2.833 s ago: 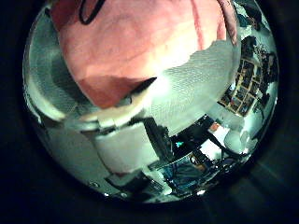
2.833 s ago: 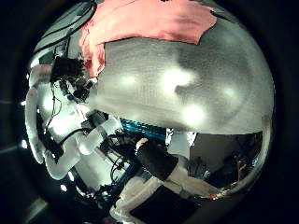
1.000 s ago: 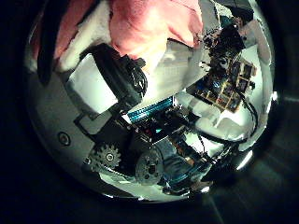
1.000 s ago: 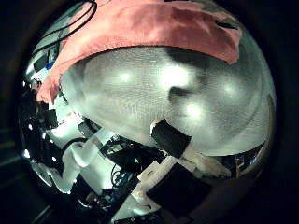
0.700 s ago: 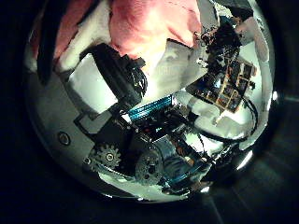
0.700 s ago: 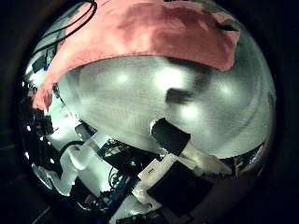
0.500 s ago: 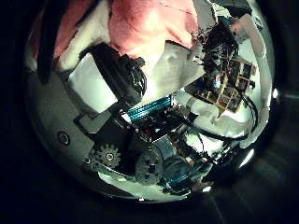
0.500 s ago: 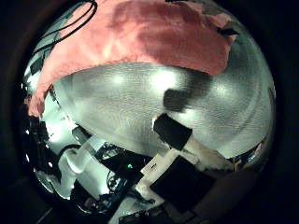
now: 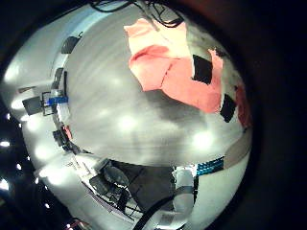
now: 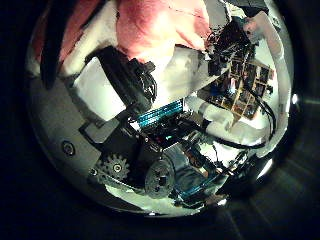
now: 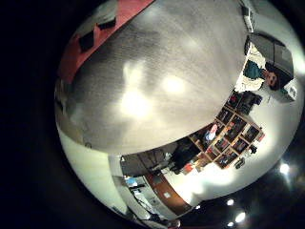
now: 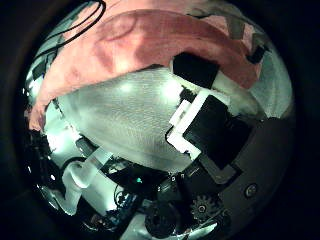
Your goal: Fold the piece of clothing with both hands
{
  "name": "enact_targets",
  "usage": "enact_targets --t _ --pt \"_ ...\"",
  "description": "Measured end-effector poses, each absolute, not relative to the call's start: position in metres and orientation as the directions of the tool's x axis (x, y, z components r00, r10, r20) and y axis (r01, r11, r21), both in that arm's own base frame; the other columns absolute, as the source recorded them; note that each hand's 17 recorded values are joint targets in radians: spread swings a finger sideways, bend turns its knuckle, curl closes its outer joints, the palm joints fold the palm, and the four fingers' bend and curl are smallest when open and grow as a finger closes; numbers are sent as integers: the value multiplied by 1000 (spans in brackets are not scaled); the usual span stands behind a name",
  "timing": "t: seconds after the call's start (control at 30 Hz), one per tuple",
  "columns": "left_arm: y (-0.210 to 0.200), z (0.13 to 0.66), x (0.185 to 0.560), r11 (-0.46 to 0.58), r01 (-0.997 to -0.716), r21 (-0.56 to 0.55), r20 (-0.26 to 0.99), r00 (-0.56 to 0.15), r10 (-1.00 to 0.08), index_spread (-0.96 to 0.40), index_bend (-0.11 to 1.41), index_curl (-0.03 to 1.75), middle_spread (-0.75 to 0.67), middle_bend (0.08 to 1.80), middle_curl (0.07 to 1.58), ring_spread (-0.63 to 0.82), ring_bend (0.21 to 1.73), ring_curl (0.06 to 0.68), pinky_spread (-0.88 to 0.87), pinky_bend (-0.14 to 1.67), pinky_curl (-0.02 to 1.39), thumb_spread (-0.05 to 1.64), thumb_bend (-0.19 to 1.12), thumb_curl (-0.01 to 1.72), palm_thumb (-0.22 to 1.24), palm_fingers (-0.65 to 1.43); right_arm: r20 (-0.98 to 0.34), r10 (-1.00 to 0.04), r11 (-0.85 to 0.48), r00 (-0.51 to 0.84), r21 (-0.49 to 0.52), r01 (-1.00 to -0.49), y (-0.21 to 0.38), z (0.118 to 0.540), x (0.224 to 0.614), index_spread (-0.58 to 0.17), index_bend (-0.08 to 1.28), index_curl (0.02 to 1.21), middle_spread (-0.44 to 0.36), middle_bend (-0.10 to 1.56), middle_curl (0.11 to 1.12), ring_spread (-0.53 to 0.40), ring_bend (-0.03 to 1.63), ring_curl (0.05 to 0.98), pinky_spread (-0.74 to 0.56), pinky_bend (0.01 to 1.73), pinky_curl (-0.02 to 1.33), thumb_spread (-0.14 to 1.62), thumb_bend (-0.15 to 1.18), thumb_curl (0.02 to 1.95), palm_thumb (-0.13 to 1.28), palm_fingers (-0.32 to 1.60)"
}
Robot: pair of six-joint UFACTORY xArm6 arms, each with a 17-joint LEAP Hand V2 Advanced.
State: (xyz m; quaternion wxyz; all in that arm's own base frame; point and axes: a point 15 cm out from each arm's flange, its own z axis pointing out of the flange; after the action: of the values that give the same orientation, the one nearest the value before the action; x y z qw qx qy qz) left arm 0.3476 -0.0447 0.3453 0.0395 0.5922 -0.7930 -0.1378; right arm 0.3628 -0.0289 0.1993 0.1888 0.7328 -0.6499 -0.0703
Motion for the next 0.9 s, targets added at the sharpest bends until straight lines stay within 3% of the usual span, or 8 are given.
enact_targets --t 0.33,0.57,0.9 --pt "-38 354 338 280 -923 263 -98 -315 -944 -690 536 1136 -493 994 939 -452 1258 544 -782 367 934 1395 -6 367 661 990 161 -973 -106 167 327 -939 -34 226 360 -430 853 865 -293 984 970 -309 1161 808 -342 1161 673 1134 53 457 967 1092" --pt "-23 355 312 327 -883 337 -78 -373 -925 -694 522 1141 -499 981 938 -452 1245 543 -803 356 950 1395 -6 368 661 1010 138 -970 -144 202 346 -927 -35 254 336 -410 915 951 -281 1054 1024 -304 1217 862 -303 1224 757 1185 35 498 993 1023" --pt "-21 390 300 344 -884 317 -76 -386 -920 -702 484 1147 -508 962 944 -457 1223 541 -833 351 964 1389 -7 370 652 1036 134 -967 -168 218 314 -935 -29 307 307 -389 943 1024 -273 1089 1065 -292 1278 900 -261 1271 840 1233 3 554 1012 984"
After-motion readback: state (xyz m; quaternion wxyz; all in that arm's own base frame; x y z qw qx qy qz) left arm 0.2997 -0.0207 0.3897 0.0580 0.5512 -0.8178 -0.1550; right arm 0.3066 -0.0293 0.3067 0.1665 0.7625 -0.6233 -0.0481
